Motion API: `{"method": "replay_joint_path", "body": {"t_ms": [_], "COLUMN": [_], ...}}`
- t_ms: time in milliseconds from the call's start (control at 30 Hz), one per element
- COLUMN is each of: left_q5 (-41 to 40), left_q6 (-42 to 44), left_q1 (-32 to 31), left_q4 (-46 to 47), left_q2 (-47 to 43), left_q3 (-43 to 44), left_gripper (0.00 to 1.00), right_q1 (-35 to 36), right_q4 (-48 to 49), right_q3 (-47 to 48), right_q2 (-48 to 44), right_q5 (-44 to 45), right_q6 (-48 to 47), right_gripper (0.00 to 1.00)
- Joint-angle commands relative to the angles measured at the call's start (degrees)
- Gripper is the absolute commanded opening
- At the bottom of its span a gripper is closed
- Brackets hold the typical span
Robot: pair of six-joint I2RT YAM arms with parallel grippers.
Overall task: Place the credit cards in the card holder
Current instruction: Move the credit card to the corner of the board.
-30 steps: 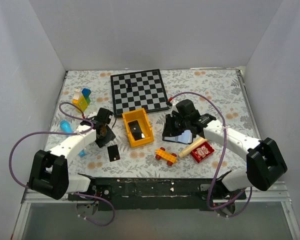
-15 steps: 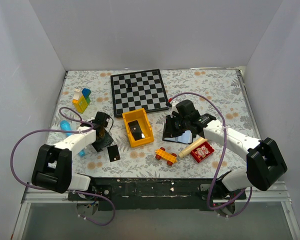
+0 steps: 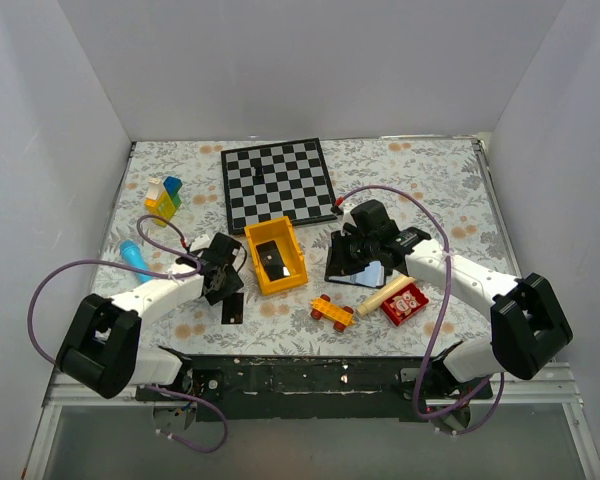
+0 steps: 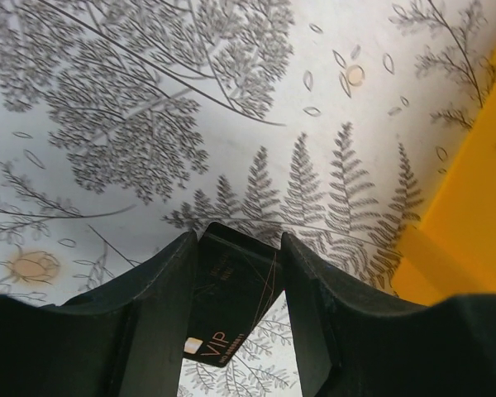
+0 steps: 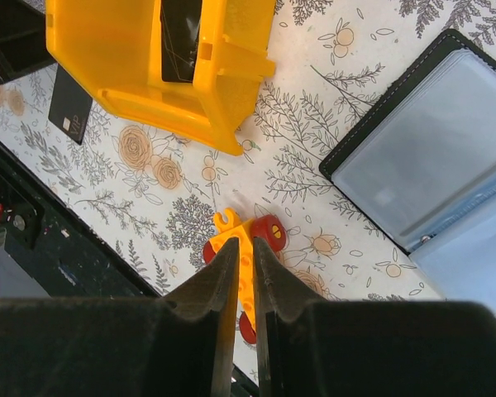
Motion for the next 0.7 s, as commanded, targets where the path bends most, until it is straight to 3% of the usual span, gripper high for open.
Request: {"method": "replay_joint_path", "body": {"t_ms": [0, 667], "left_q5": [6.2, 8.3], "left_q6": [-5.1, -5.4], "left_q1": [-4.2, -16.3], "left_q4": [-3.3, -11.0], "left_q2": [3.5, 8.0], "left_q3": [-4.0, -0.2], "left_gripper": [0.44, 0.43], "right_q1": [-0.2, -0.2], "right_q4": [0.9, 1.5], "right_q3": [1.8, 0.3], "right_q2": [0.2, -1.1], "right_q5": [-0.6, 0.1], "right_q6": [0.2, 1.2], "right_gripper": [0.2, 0.2]}}
